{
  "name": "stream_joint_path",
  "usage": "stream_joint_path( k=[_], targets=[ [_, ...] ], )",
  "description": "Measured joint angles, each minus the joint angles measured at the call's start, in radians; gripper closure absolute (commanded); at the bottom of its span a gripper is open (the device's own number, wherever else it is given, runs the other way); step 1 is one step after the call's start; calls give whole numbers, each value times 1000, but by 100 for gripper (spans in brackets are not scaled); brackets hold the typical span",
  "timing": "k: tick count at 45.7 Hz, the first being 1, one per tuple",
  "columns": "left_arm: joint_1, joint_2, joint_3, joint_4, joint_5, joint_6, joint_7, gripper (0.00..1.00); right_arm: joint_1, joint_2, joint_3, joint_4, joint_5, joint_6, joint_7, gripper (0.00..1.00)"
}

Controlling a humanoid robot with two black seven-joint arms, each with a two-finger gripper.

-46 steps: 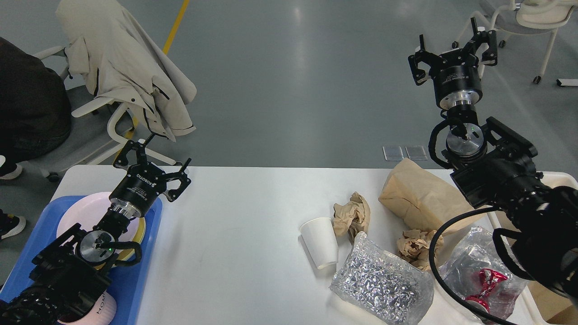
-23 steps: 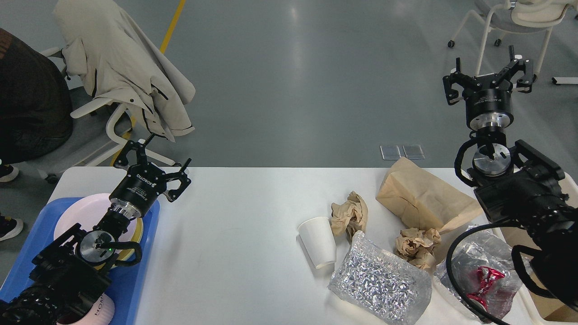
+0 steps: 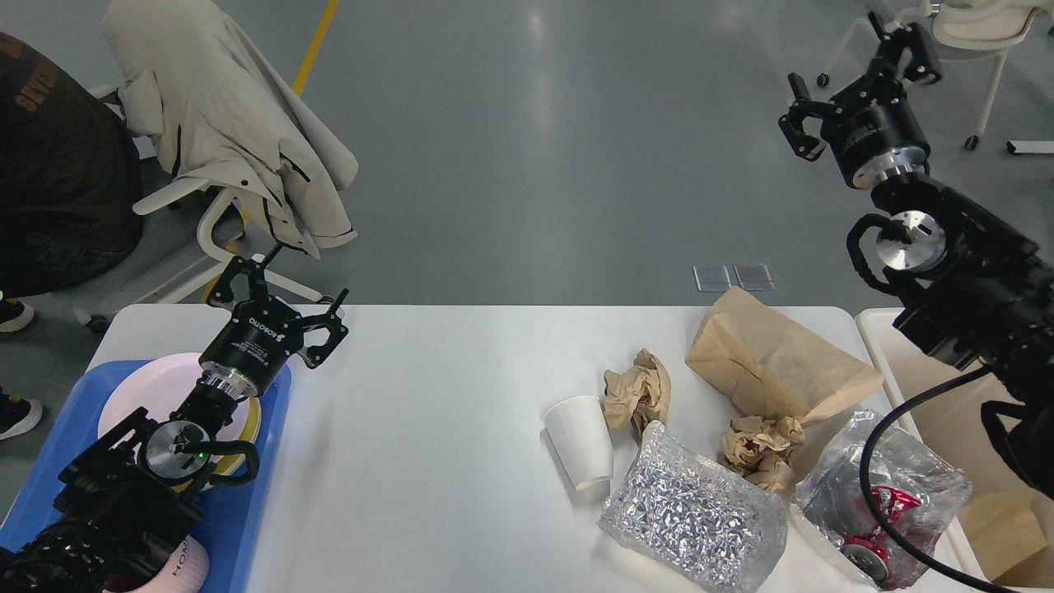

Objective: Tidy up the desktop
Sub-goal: 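Raise the right gripper up and away from the bin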

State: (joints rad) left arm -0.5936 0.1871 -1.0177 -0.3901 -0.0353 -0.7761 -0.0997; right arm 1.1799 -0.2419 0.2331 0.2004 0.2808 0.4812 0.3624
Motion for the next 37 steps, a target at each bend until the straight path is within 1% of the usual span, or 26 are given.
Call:
stream_joint_path(
  k=[2,3,4,6,12,15,18,22,25,28,30,34,37],
  targets=[
    [0,0,0,0,0,0,0,0,59,0,-145,7,-81,-3,-43,0],
    [0,0,0,0,0,0,-1,0,98,1,-249,13,-128,-4,-66,0],
    [0,0,0,0,0,0,-1,0,126,3,-330,16,-161,-4,-80,0],
    [0,0,0,0,0,0,-1,0,169,9,-458,20,-201,-2,-93,0],
    [0,0,0,0,0,0,-1,0,352,38,-923,57,-272,48,-103,0],
    [0,0,0,0,0,0,-1,0,455,41,-1139,140,-290,104,-99,0],
    [0,0,0,0,0,0,-1,0,583,41,-1312,277,-307,154,-89,0],
    [0,0,0,0,0,0,0,0,777,40,-1452,527,-360,195,-78,0],
    [0,0,0,0,0,0,0,0,912,40,-1500,739,-442,207,-76,0],
    [0,0,-1,0,0,0,0,0,1018,39,-1528,953,-528,211,-76,0],
    [0,0,-1,0,0,0,0,0,1070,38,-1546,1070,-565,210,-78,0],
    [0,0,-1,0,0,0,0,0,1148,35,-1597,1252,-599,193,-80,0],
    [0,0,-1,0,0,0,0,0,1168,23,-1630,1316,-602,158,-80,0]
  ],
)
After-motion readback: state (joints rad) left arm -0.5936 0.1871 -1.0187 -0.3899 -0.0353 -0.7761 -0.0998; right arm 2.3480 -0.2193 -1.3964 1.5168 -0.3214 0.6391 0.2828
